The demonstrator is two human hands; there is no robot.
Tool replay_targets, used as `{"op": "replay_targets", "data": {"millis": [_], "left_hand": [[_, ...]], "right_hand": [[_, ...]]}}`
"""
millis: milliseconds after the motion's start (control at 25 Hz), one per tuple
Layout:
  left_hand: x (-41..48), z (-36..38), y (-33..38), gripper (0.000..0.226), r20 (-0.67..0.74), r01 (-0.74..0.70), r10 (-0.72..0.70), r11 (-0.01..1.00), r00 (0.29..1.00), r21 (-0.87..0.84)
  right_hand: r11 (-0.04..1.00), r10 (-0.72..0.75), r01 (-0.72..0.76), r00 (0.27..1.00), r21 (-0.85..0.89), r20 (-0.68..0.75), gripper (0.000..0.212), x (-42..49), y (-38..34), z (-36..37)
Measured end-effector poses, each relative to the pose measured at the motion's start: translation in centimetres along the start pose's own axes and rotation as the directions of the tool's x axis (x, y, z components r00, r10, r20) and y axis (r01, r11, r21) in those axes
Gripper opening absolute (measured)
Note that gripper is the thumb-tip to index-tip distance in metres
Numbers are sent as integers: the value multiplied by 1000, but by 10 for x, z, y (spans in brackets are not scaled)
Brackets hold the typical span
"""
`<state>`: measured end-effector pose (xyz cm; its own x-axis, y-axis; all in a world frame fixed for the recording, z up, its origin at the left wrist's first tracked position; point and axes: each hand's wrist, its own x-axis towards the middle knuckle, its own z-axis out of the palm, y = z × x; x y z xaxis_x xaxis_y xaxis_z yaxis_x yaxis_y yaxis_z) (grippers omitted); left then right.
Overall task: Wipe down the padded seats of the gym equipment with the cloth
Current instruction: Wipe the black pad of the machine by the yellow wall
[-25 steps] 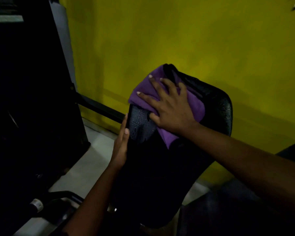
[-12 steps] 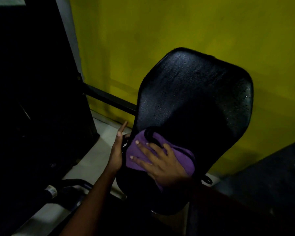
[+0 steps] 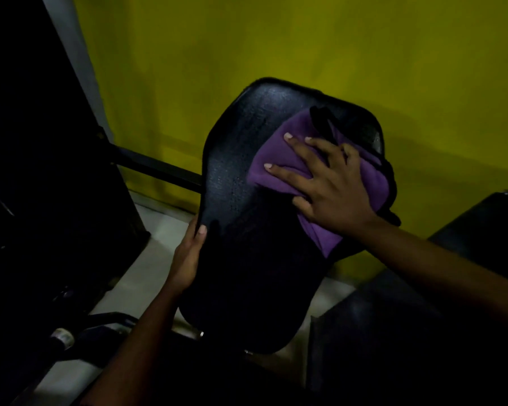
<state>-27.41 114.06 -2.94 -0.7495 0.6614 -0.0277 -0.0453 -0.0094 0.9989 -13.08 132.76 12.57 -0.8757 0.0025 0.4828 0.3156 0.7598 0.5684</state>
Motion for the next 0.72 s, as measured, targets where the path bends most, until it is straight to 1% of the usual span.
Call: {"op": "replay_targets", "data": {"millis": [120,240,320,400,440,480,560,600,640,720], "left_hand": [[-3,-2,-2,70,37,-26,26,1000,999,3],[-5,-3,-6,73,38,-42,41,999,998,16],[-5,-3,-8,77,34,-58,56,998,998,41],[-5,-4,-10,80,34,-79,77,995,996,56],[-5,-4,-11,81,34,-86,84,994,996,61],[-6,-4,-11,82,33,-96,94,993,995,63],[-8,-4,-8,83,38,-109,107,992,994,61],[-10,-4,-5,81,49,-115,113,992,992,55],[-11,-5,-4,78,57,-122,119,991,991,51],[-15,-9,-6,72,69,-128,124,990,990,53]], "right_hand": [[990,124,-124,992,61,-10,64,-29,-35,8],[983,180,-179,984,38,-19,68,-64,-77,20],[985,171,-171,985,8,-5,71,-89,-112,26],[992,122,-122,992,16,34,74,-110,-143,34],[995,87,-90,994,46,62,71,-118,-156,35],[996,41,-46,997,74,65,65,-125,-166,35],[993,-45,45,999,110,-4,48,-127,-166,30],[993,-71,74,997,97,-34,48,-117,-154,25],[996,-59,63,997,63,-58,53,-98,-137,19],[993,106,-102,992,60,-65,61,-43,-98,9]]}}
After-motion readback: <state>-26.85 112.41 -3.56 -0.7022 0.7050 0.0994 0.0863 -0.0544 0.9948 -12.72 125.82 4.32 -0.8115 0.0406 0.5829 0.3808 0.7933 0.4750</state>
